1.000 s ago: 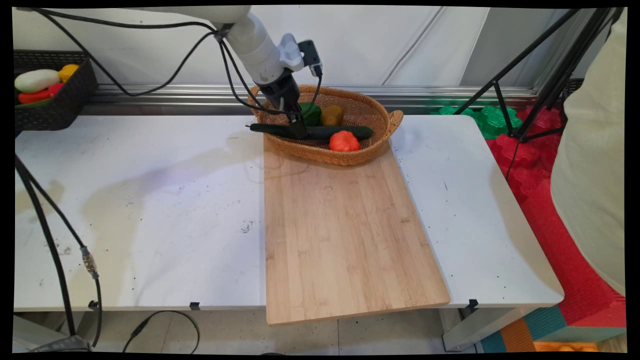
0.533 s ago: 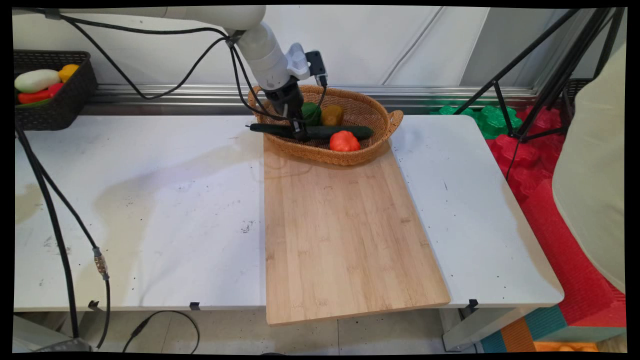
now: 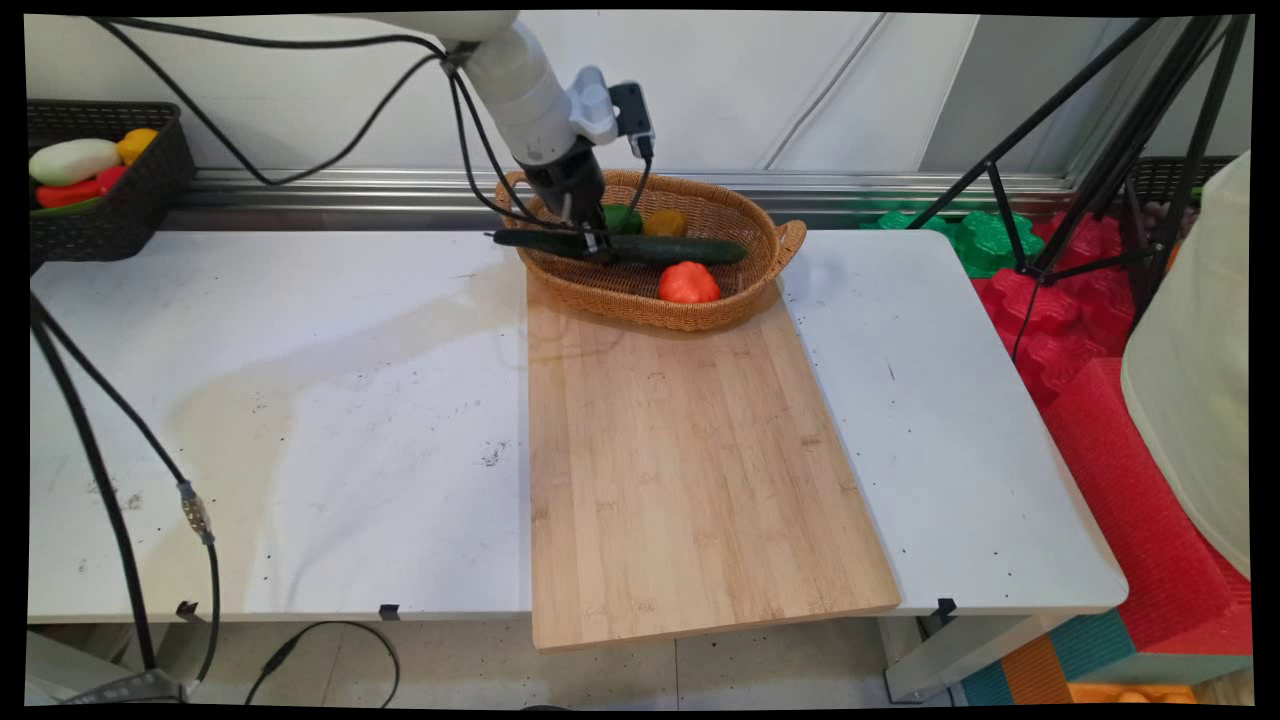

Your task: Place the picked object on the cutting board

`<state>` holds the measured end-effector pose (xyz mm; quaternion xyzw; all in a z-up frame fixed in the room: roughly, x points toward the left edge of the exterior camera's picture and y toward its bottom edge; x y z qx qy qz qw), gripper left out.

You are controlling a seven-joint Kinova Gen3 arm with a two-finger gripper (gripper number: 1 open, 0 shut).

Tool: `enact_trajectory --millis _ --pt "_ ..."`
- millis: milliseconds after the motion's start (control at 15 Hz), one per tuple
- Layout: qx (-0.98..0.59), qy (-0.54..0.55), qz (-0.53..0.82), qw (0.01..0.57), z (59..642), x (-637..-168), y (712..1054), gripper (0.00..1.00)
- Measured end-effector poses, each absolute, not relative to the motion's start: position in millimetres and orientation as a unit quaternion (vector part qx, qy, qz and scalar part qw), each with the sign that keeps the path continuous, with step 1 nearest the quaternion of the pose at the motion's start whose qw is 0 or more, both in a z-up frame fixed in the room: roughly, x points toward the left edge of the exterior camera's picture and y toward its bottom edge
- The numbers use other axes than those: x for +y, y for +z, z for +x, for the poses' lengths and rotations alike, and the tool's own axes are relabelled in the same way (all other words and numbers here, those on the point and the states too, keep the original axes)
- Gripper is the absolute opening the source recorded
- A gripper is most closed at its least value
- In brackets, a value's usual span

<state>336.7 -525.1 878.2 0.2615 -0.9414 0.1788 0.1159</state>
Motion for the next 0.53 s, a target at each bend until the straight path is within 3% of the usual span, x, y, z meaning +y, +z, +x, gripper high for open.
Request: enact_trajectory --millis 533 --pt "-0.928 0.219 0.264 0.143 339 -445 947 0.0"
